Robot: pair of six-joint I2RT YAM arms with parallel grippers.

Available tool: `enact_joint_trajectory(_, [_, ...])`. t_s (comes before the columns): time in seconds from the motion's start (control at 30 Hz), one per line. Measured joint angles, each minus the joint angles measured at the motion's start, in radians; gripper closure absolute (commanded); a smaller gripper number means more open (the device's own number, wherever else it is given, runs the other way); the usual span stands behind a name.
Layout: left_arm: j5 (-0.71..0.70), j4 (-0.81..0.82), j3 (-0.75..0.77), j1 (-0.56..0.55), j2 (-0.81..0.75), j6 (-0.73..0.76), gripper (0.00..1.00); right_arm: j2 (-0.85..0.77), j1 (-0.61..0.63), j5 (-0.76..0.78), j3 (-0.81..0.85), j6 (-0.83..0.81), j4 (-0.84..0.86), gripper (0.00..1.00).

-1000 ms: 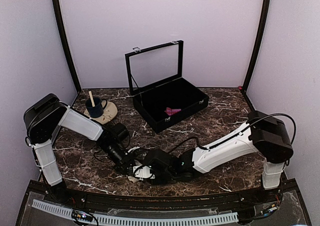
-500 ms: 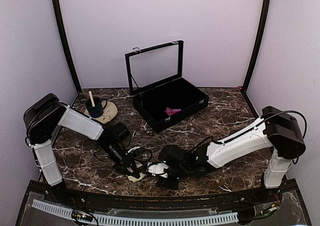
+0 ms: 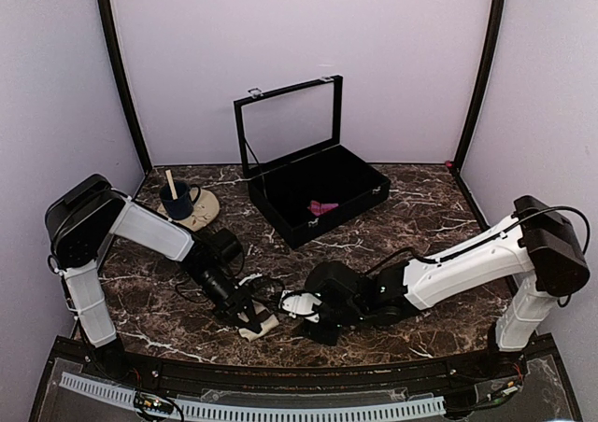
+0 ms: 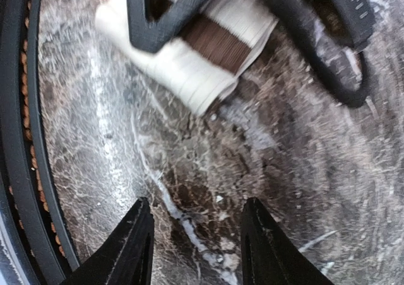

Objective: Roll the socks
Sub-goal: Roll the sock at the center of the board.

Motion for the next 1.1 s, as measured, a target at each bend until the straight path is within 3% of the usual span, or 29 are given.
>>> enact_joint_trajectory(0.27, [0.043, -0.045, 0.038, 0.015, 0.052, 0.033, 1.00, -0.027, 0.012, 0.007, 0.004, -0.058, -0.006, 0.57])
enact_joint_trajectory(0.53, [0.064, -0.067, 0.046, 0.026, 0.066, 0.055, 1.00, 0.056, 0.047, 0.018, 0.065, -0.135, 0.003, 0.57])
enact_joint_trajectory(0.6, [0.068, -0.070, 0.046, 0.030, 0.068, 0.061, 1.00, 0.077, 0.049, 0.025, 0.080, -0.152, 0.007, 0.64])
enact_joint_trajectory(0.7, [0.071, -0.073, 0.046, 0.032, 0.070, 0.068, 1.00, 0.105, 0.049, 0.039, 0.101, -0.170, 0.013, 1.00])
enact_joint_trajectory(0.83, [0.071, -0.080, 0.046, 0.035, 0.070, 0.078, 1.00, 0.117, 0.049, 0.053, 0.113, -0.182, 0.024, 1.00])
enact_joint_trajectory(0.97, [0.071, -0.085, 0.046, 0.035, 0.070, 0.082, 1.00, 0.134, 0.049, 0.059, 0.137, -0.185, 0.028, 0.66])
enact_joint_trajectory(1.1, [0.071, -0.087, 0.046, 0.036, 0.070, 0.085, 1.00, 0.167, 0.049, 0.061, 0.174, -0.204, 0.029, 0.54])
